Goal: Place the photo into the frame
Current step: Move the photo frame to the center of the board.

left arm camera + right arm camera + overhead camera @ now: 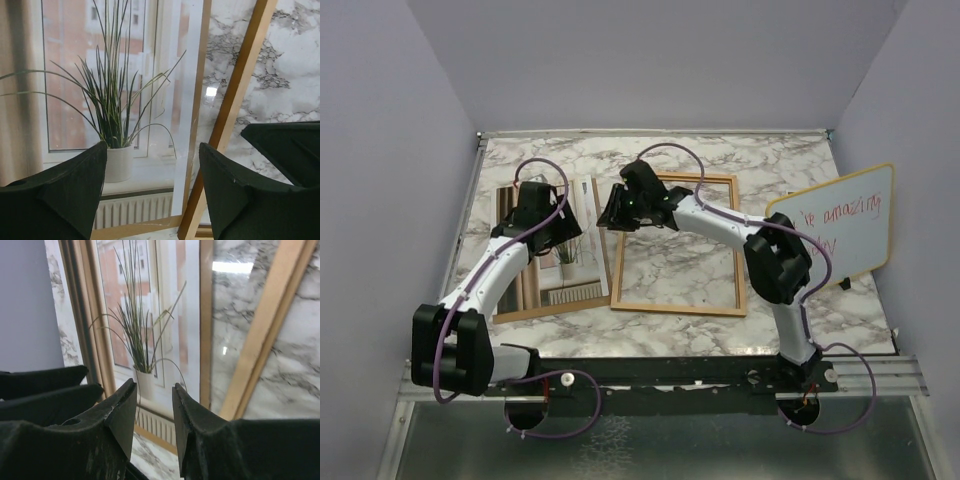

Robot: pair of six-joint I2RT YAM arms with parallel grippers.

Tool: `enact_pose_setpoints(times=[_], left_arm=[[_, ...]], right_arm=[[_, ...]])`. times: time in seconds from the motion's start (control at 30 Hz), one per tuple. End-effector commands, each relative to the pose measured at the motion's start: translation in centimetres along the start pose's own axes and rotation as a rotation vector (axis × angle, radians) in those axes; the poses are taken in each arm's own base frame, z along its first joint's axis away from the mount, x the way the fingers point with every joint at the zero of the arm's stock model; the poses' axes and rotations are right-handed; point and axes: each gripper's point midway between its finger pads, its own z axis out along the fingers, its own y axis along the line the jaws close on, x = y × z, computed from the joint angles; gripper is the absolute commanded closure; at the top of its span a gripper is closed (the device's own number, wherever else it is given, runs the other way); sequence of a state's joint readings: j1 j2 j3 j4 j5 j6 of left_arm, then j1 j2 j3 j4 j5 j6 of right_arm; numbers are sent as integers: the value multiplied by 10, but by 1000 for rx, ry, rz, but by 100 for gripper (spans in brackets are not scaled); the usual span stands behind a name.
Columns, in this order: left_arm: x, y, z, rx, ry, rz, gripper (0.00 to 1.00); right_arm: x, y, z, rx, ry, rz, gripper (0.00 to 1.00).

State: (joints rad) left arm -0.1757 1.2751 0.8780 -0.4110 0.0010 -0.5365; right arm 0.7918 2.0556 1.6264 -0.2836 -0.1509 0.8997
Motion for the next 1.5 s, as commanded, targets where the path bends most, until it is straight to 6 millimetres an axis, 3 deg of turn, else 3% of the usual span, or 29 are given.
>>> enact_pose_setpoints(times=[0.0,0.17,0.33,0.67,1.13,1.47], left_arm=[[-8,16,11,-95,-37,-66,27],[-7,32,22,-179,-51,-151,28],[7,44,35,-206,-31,-210,30],[21,63,47,-259,-17,-245,30],[50,76,55,-292,80,-231,39],[67,83,65,-319,144,-221,40]], right_arm=[[8,2,30,-8,64,5,61],[8,-34,52,108,77,54,57],[4,-64,59,178,88,88,55],[16,-81,61,225,121,94,49],[40,-62,80,54,240,174,45],[17,-20,53,-270,159,190,43]])
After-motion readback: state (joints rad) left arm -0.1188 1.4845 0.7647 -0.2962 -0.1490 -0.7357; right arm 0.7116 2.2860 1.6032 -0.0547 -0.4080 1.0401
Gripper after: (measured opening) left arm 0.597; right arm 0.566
